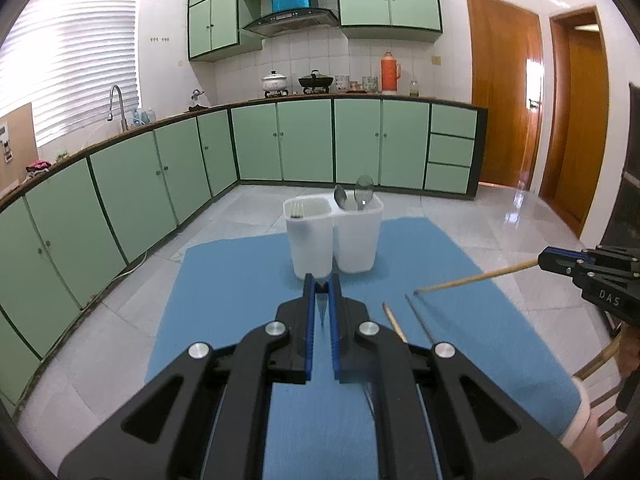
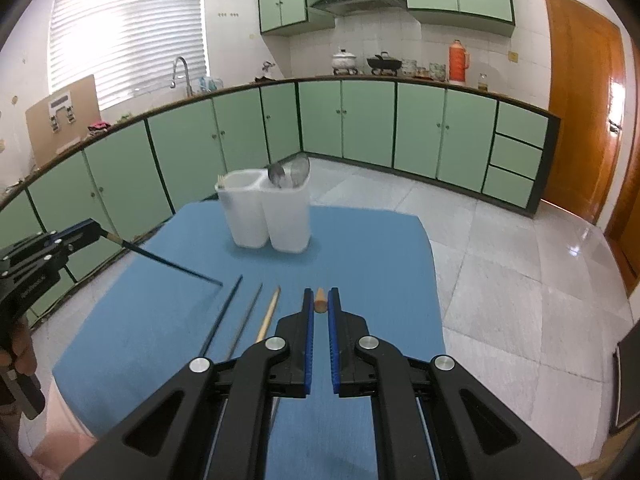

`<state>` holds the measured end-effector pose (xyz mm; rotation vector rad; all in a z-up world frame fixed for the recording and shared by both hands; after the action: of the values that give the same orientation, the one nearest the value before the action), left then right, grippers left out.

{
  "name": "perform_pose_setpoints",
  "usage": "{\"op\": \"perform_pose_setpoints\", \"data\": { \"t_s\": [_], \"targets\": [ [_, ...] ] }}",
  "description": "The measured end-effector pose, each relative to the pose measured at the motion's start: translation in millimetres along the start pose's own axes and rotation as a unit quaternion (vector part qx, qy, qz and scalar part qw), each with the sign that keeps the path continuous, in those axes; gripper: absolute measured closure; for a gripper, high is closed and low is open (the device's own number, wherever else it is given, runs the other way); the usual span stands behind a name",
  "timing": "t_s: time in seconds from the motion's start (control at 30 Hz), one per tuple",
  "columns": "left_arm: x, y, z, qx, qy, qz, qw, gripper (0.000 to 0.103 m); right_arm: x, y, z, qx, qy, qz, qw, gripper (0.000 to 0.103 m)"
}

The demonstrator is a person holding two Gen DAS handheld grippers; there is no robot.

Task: Organize utensils
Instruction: 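Lift the black chopstick toward the holder with the left tool while the right lifts the wooden one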

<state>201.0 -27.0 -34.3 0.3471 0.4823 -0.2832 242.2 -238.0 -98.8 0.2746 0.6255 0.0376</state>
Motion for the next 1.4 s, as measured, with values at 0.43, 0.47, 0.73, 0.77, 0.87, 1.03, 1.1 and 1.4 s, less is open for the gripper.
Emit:
{"op": "perform_pose_setpoints", "data": {
  "t_s": [0.43, 0.47, 0.73, 0.77, 0.87, 1.03, 1.1, 1.4],
  "targets": [
    [36.3, 23.0, 34.3, -0.023, -0.014, -0.014, 0.9995, 0.097, 20.3, 5.0, 53.4, 0.002, 0.003, 0.024, 1.000, 0.096],
    [39.1, 24.7, 35.8, -0.024, -0.014, -0.014, 0.9995, 0.097, 20.9, 4.6, 54.9, 0.005, 0.003, 0.026, 1.000, 0.096],
    [56.0, 35.7, 48.6, -0.032, -0.015, -0.017, 0.9992, 0.097, 32.7, 7.4, 85.2, 0.007, 0.007, 0.048, 0.999, 0.096],
    [55.2, 35.8, 48.1, -0.032, -0.015, -0.017, 0.9992, 0.097, 34.0, 8.7, 88.7, 0.002, 0.007, 0.047, 0.999, 0.096],
    [56.6, 38.7, 52.2, -0.031, -0.019, -0.015, 0.9992, 0.097, 33.9, 10.0, 95.0, -0.006, 0.003, 0.045, 0.999, 0.096],
    [55.1, 44.4, 62.5, -0.029, -0.030, -0.013, 0.9991, 0.097, 28.9, 15.5, 108.0, -0.014, -0.011, 0.047, 0.999, 0.096],
    [53.7, 47.9, 66.4, -0.032, -0.035, -0.015, 0.9987, 0.097, 27.1, 18.8, 110.9, -0.018, -0.014, 0.047, 0.999, 0.096],
    [30.6, 54.0, 100.3, -0.027, -0.083, -0.008, 0.9961, 0.097, 8.3, 30.6, 138.9, -0.021, -0.044, 0.070, 0.996, 0.096]
  ]
}}
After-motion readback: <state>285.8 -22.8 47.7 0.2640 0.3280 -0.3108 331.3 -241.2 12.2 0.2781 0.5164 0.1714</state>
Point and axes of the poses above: each gripper's, at about its wrist camera, not at the fingertips, and x roughly the way its jaws point, y to its left, z to its top, the point moved 3 cm from there along x, roughly the way its jaws point, and after that the axes turned 14 degrees about x, right-handed, at the moved point
